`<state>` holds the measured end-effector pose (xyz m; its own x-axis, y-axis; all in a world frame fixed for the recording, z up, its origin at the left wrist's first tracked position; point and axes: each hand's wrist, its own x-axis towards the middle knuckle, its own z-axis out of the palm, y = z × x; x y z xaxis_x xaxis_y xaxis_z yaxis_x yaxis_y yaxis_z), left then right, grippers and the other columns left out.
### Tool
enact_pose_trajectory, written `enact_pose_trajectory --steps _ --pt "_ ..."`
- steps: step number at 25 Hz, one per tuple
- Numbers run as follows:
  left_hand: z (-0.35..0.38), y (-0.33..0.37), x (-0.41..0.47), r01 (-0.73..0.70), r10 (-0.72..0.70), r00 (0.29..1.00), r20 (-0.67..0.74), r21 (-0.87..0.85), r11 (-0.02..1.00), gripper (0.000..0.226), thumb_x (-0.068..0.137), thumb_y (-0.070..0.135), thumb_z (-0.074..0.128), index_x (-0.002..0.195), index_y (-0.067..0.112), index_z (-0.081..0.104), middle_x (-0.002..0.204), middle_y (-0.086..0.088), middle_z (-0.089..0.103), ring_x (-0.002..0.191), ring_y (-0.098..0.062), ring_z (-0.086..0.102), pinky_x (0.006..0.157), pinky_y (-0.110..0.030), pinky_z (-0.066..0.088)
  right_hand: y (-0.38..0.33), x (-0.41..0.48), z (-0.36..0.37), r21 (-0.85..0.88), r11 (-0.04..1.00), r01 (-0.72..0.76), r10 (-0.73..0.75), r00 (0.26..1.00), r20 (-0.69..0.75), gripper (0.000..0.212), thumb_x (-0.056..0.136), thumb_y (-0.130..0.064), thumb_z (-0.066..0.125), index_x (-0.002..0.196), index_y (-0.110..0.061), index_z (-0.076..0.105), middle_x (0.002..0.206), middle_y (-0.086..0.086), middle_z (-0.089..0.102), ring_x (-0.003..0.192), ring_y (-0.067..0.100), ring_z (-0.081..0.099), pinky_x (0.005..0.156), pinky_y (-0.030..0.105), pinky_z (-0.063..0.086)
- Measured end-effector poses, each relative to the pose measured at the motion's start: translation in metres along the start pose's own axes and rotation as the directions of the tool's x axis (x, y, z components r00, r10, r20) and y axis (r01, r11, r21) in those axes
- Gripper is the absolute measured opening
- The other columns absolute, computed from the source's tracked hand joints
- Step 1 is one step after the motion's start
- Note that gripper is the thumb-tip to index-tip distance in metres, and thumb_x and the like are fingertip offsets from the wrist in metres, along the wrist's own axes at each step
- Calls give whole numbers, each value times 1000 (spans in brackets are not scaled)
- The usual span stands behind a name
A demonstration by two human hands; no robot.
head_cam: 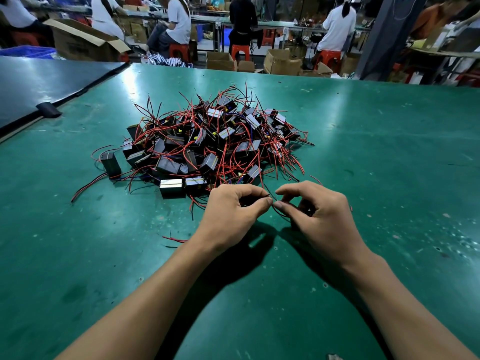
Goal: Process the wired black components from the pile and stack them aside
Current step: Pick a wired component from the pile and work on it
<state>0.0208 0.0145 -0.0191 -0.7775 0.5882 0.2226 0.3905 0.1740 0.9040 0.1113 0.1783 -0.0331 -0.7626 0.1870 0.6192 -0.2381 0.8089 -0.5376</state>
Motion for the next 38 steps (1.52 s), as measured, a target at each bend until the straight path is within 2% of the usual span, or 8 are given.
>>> enact_pose_trajectory --steps 5,12,16,18,21,28,32,38 --pt "0 0 1 -1 1 999 41 -6 1000 9 89 14 70 87 6 75 77 -21 69 65 -15 53 65 -41 50 5 -1 1 -95 990 109 -110 994 -11 14 89 -18 75 102 -23 75 93 -11 68 70 -3 54 60 28 50" --pt "0 -2 2 -35 35 997 66 1 999 9 89 13 70 87 6 75 75 -17 70 65 -13 54 64 -36 49 2 0 -2 -122 982 145 -147 989 -5 9 90 -25 74 95 -18 77 89 -6 70 73 13 64 60 34 52" --pt "2 0 1 -115 114 993 25 43 992 8 88 12 71 90 6 76 77 -2 74 69 -8 64 71 -27 54 -5 0 4 84 986 -142 142 990 11 6 90 -22 74 85 -21 72 70 -19 62 55 4 50 56 16 38" --pt "2 1 0 -156 157 988 -2 55 986 9 86 11 72 91 6 77 82 0 75 76 -9 68 77 -27 55 -7 1 8 262 905 -334 315 942 112 13 94 -19 68 81 -18 69 62 -19 59 53 0 46 54 12 35" --pt "2 2 0 -178 179 984 -4 64 982 9 86 11 72 93 7 77 84 2 75 79 -8 69 78 -27 55 -9 4 5 397 798 -453 402 892 209 18 96 -19 66 78 -16 68 57 -17 55 50 -2 44 52 12 36" --pt "0 -2 1 -92 92 996 6 48 995 7 88 14 71 89 9 75 75 -4 72 70 -21 64 71 -34 54 -10 -1 4 117 984 -135 148 983 -113 13 81 -16 82 87 -24 74 69 -22 65 52 8 55 55 14 41" --pt "0 -3 1 -72 70 997 39 57 996 7 89 14 69 87 9 74 74 -10 70 64 -15 57 66 -33 50 -2 -1 5 27 1000 16 -13 997 -80 12 80 -11 83 91 -15 78 87 -9 72 67 -5 58 63 10 41" --pt "-2 -1 1 -80 75 994 74 58 995 8 90 13 68 92 7 74 77 -3 71 68 -5 59 69 -25 50 4 -2 4 -13 1000 28 -29 998 -52 10 84 -18 80 94 -17 78 89 -11 71 70 -6 58 66 12 42"
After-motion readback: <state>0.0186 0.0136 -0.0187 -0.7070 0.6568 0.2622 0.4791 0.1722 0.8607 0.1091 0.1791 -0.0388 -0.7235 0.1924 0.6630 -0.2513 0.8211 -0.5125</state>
